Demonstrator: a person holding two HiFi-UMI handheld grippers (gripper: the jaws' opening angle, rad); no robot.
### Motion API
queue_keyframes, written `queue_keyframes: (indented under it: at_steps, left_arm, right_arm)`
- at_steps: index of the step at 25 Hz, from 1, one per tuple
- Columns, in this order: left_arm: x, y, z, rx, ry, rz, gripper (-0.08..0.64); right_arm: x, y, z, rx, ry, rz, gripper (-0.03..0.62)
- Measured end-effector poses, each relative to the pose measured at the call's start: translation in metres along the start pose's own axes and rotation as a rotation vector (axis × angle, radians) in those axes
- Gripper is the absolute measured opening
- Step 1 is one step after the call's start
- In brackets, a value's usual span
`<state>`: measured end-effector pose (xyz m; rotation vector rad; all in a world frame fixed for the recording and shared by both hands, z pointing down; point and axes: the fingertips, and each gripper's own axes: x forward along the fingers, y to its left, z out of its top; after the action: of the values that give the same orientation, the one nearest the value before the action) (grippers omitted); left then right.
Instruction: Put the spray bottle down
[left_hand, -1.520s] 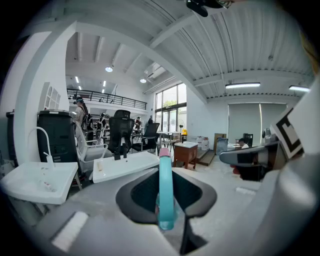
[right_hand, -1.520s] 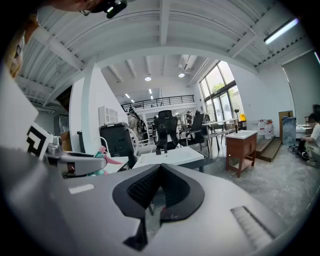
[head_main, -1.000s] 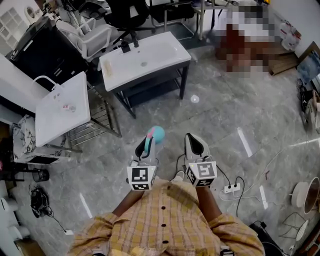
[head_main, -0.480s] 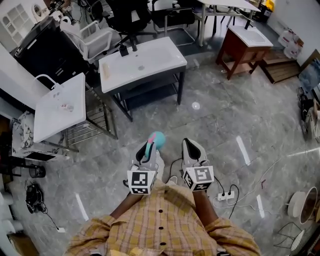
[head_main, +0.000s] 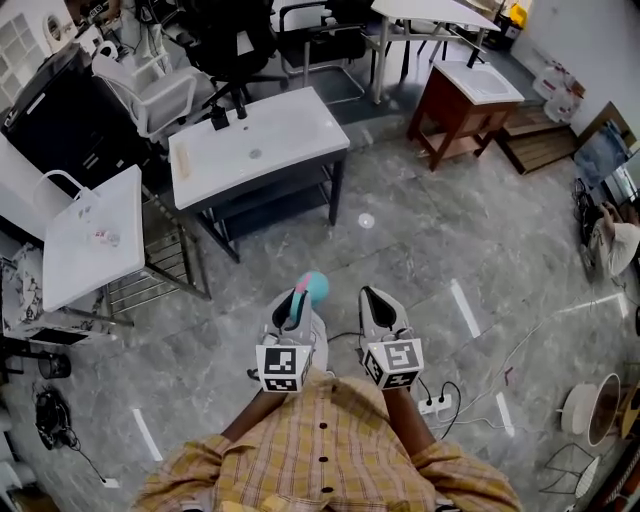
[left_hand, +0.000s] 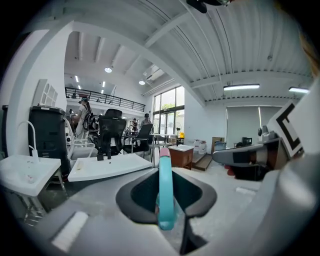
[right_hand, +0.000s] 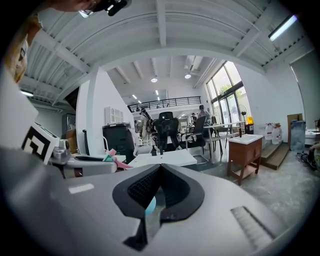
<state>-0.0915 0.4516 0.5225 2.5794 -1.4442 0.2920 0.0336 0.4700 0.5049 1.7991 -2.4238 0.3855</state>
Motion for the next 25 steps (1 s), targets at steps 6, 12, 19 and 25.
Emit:
queue_keyframes:
  at_steps: [6, 12, 19, 25]
  left_arm:
    - [0.059, 0.025, 0.013, -0.008, -0.001, 0.011, 0.072]
    - [0.130, 0.070, 0.041, -0.024, -0.001, 0.018, 0.071]
    - [0.204, 0.117, 0.076, -0.031, -0.019, 0.017, 0.071]
    - [0.254, 0.160, 0.084, -0.024, -0.008, 0.025, 0.072]
  right_arm:
    - [0.057, -0.030, 0.015, -0.005, 0.004, 0.004, 0.002]
    - [0.136, -0.052, 0.045, -0.011, 0.012, 0.010, 0.002]
    - [0.220, -0.075, 0.081, -0.021, 0.013, 0.009, 0.002]
    - [0.286, -0.082, 0.099, -0.041, 0.015, 0.034, 0.002]
